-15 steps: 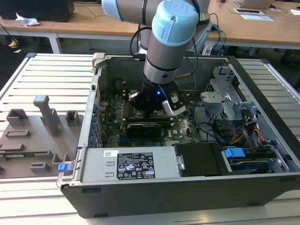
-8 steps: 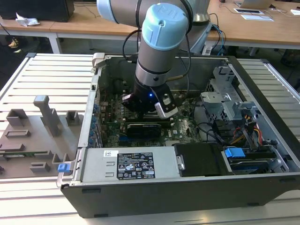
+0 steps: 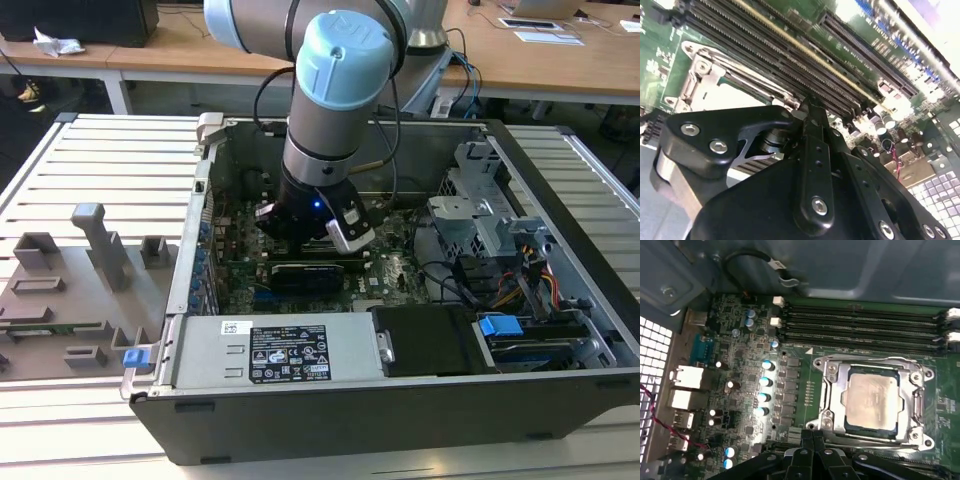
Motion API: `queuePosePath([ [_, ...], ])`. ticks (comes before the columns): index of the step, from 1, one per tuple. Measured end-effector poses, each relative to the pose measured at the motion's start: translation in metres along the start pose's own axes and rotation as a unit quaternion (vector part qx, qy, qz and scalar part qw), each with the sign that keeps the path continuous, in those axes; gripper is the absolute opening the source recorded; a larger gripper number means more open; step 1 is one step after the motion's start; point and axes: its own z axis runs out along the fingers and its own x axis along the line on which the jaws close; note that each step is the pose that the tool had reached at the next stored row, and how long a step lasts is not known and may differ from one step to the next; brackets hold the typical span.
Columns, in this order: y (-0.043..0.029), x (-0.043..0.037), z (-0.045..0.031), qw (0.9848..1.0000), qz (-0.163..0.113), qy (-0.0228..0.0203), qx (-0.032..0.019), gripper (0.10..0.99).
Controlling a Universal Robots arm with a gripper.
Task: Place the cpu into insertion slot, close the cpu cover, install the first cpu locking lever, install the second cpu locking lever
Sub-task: 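Install the second cpu locking lever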
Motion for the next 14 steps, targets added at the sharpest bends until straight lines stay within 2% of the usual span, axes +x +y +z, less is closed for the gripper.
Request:
queuePosePath([
  [1,0.0021,0.0005,0.0009,1.0000,-0.002,-0.0002,-0.0025,0.106],
  [5,0.0025,0.0004,0.0022,1.0000,-0.008,0.0007,-0.0038,0.106],
  [9,0.0059,-0.0003,0.0043,0.9999,-0.016,0.0022,-0.0047,0.106],
  [12,0.0060,-0.0001,0.0037,0.9997,-0.021,0.0031,-0.0058,0.106],
  [14,0.0067,0.0002,0.0001,0.9997,-0.022,0.0030,-0.0060,0.106],
])
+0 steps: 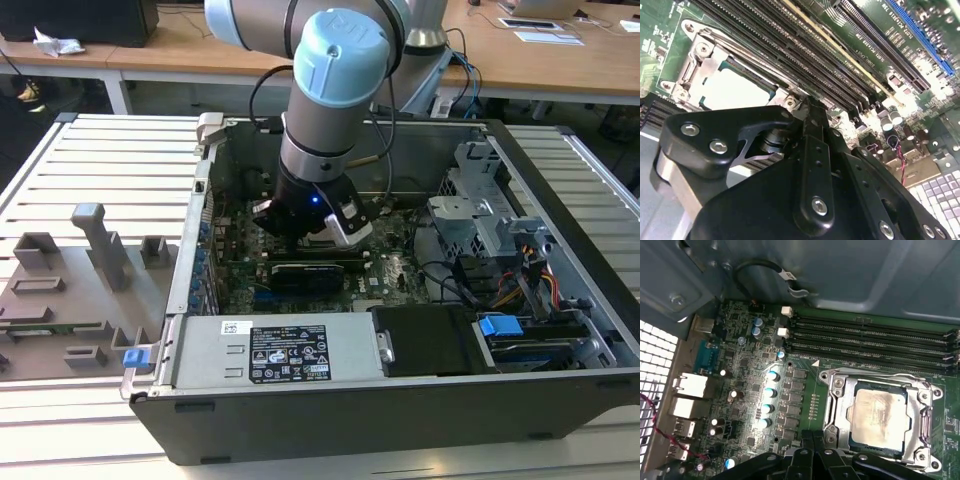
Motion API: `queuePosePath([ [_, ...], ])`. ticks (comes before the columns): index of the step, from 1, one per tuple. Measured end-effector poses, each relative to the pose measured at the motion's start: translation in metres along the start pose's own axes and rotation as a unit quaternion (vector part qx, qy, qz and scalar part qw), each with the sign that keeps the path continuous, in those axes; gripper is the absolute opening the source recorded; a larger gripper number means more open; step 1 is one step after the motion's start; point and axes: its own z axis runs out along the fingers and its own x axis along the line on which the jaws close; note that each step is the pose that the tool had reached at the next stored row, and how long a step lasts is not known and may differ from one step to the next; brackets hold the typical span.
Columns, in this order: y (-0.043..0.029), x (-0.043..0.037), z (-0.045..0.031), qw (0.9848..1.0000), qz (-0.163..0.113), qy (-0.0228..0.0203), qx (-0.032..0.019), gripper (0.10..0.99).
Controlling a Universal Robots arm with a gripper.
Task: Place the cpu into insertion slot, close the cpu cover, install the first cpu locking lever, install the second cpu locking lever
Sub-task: 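Install the second cpu locking lever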
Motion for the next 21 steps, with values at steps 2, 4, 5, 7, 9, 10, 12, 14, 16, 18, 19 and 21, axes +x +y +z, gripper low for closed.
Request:
queuePosePath([
  [2,0.0027,0.0006,-0.0080,1.0000,0.000,-0.0002,0.0001,0.106],
  [4,0.0047,0.0006,-0.0109,1.0000,0.000,-0.0002,0.0001,0.106],
  [5,0.0065,0.0001,-0.0126,1.0000,0.000,-0.0002,0.0002,0.106],
  [7,0.0080,-0.0062,-0.0133,1.0000,0.000,0.0005,0.0002,0.106],
  [9,0.0081,-0.0201,-0.0145,1.0000,0.001,0.0041,-0.0004,0.106],
  [10,0.0081,-0.0237,-0.0149,1.0000,0.001,0.0050,-0.0005,0.106],
  [12,0.0082,-0.0345,-0.0158,1.0000,0.002,0.0078,-0.0006,0.106],
  [14,0.0086,-0.0419,-0.0164,1.0000,0.002,0.0094,-0.0005,0.106],
  [16,0.0103,-0.0477,-0.0166,0.9999,0.002,0.0102,0.0006,0.106],
  [18,0.0129,-0.0496,-0.0164,0.9999,0.004,0.0107,0.0049,0.106],
  [19,0.0142,-0.0503,-0.0164,0.9999,0.004,0.0114,0.0098,0.106],
  [21,0.0173,-0.0513,-0.0159,0.9996,0.006,0.0132,0.0222,0.106],
])
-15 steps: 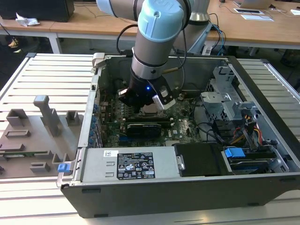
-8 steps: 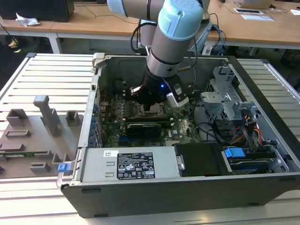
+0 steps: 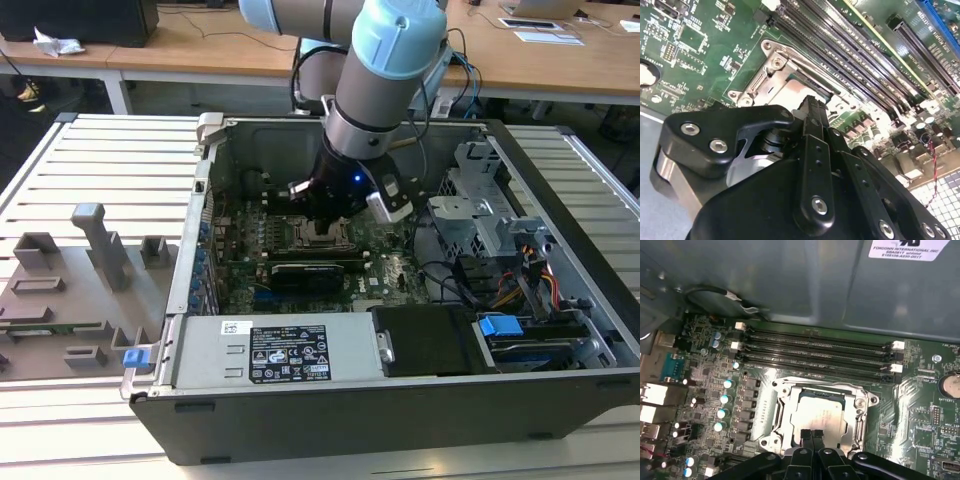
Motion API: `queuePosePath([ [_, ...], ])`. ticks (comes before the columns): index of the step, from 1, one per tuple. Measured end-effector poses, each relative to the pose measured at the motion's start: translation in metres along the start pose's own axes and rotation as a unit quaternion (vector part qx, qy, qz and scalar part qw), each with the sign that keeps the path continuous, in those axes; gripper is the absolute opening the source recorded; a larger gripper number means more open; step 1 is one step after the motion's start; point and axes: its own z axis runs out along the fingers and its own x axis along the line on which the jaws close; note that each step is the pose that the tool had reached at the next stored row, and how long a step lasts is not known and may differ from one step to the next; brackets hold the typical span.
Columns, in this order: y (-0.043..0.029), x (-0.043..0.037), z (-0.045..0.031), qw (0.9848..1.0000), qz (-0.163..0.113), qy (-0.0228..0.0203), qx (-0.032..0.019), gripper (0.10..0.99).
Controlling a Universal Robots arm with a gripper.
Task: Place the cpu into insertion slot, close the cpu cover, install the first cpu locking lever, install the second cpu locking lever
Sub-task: 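Install the second cpu locking lever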
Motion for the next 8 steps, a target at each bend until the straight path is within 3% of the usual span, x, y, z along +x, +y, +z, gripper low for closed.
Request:
queuePosePath([
  [1,0.0028,-0.0007,0.0004,1.0000,0.001,0.0011,0.0077,0.106],
  [3,0.0070,-0.0016,0.0009,0.9999,0.002,0.0020,0.0134,0.106],
  [8,0.0159,-0.0027,-0.0029,0.9998,0.003,0.0029,0.0199,0.106],
])
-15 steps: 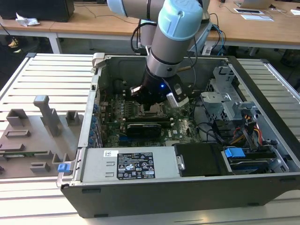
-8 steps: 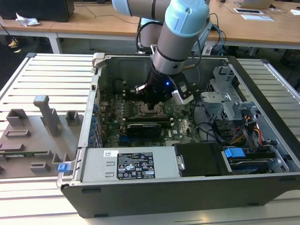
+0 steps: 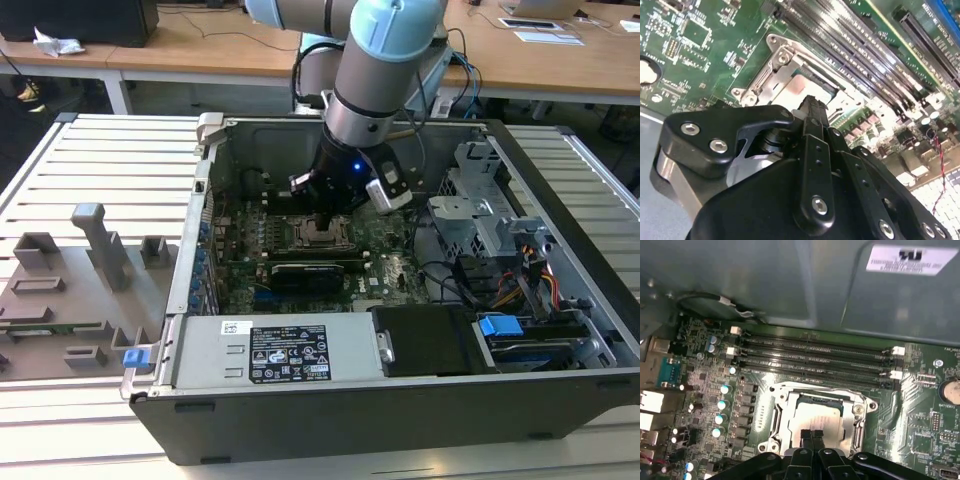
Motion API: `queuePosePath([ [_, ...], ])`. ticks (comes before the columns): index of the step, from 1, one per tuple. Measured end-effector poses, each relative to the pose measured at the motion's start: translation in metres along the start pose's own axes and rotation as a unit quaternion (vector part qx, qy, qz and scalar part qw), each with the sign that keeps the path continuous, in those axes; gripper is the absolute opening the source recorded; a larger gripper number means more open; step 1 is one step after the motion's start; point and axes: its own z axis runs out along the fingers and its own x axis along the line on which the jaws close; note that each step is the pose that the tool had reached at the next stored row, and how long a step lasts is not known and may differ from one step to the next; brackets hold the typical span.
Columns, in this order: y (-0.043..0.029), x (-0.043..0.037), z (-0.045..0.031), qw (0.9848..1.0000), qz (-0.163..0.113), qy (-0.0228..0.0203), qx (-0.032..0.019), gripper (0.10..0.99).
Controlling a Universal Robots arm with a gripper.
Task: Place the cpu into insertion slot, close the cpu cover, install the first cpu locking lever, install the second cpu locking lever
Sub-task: 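Install the second cpu locking lever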
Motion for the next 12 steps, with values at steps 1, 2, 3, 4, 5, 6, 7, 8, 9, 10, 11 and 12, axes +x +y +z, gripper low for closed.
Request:
queuePosePath([
  [1,0.0006,0.0002,-0.0026,1.0000,0.000,0.0000,0.0001,0.106],
  [2,0.0028,0.0015,-0.0136,1.0000,0.000,0.0000,0.0005,0.106],
  [3,0.0044,0.0027,-0.0237,1.0000,0.000,0.0000,0.0007,0.106],
  [4,0.0057,0.0039,-0.0334,1.0000,0.000,0.0000,0.0006,0.106],
  [5,0.0063,0.0046,-0.0384,1.0000,0.000,0.0000,0.0006,0.106],
  [6,0.0065,0.0048,-0.0400,1.0000,0.000,0.0000,0.0006,0.106],
  [7,0.0067,0.0050,-0.0416,1.0000,0.000,0.0000,0.0006,0.106],
  [8,0.0070,0.0053,-0.0442,1.0000,0.000,0.0000,0.0006,0.106],
  [9,0.0073,0.0055,-0.0462,1.0000,0.000,0.0000,0.0006,0.106],
  [10,0.0077,0.0059,-0.0496,1.0000,0.000,0.0000,0.0006,0.106],
  [11,0.0082,0.0064,-0.0534,1.0000,0.000,0.0000,0.0006,0.106],
  [12,0.0084,0.0067,-0.0552,1.0000,0.000,0.0000,0.0006,0.106],
])
